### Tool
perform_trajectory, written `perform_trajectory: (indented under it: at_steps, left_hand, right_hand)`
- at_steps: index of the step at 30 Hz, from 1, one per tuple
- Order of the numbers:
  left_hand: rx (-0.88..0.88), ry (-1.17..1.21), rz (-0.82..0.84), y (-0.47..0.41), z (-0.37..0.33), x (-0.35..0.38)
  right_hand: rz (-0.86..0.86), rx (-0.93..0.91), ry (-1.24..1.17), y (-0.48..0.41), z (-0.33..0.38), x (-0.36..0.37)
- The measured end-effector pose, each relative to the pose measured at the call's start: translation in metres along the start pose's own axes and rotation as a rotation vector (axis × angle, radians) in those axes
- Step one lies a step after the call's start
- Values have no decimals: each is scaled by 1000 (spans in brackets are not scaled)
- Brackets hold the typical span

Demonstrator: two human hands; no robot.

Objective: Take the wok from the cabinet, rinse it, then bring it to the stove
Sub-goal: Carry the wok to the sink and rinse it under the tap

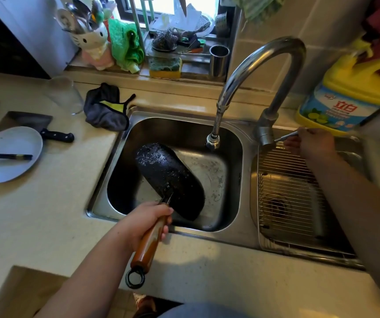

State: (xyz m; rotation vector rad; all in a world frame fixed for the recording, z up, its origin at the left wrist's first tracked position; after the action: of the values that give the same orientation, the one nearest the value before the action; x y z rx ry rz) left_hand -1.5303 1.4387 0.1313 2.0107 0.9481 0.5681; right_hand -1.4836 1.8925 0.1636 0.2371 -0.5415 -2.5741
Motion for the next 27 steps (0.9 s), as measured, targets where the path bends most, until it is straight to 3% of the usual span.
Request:
perform_trajectory:
  at_steps: [4,7,12,14,17,20,23,27]
  left_hand:
    - [0,9,-23,1,-1,2]
    - [9,18,-18,5,-3,6]
    - [-3,44,-108,3,-6,21]
    - [1,31,-139,2,-9,26]
    - [25,-40,-146,1,-13,28]
    - [64,-179,-163,4,-18,25]
    - [66,-177,-86,3,-14,25]
    - [88,-241,29,1,1,21]
  right_hand:
    - [-30,139,53,25,-5,0]
    - [-1,216,234,94,-23,8]
    - [666,472,427,283,-92,90]
    - [783,587,420,333,-107,120]
    - [734,723,243,361,-112,147]
    - [566,813,63,366,-115,156]
    - [379,741,32,364,-123,154]
    - [326,615,47,374,-133,152]
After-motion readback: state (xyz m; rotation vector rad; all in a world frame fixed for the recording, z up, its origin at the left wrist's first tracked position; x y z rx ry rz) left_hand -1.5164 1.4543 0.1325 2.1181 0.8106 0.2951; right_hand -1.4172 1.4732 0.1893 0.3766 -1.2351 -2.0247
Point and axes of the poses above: each hand's wrist, its own y-axis away from the middle knuckle, its own x-axis out of the palm, z = x × y, the point moved 8 cm from there along -y, towards the middle knuckle, and after that the axes turned 9 degrees about -y, right-handed, at the moved point
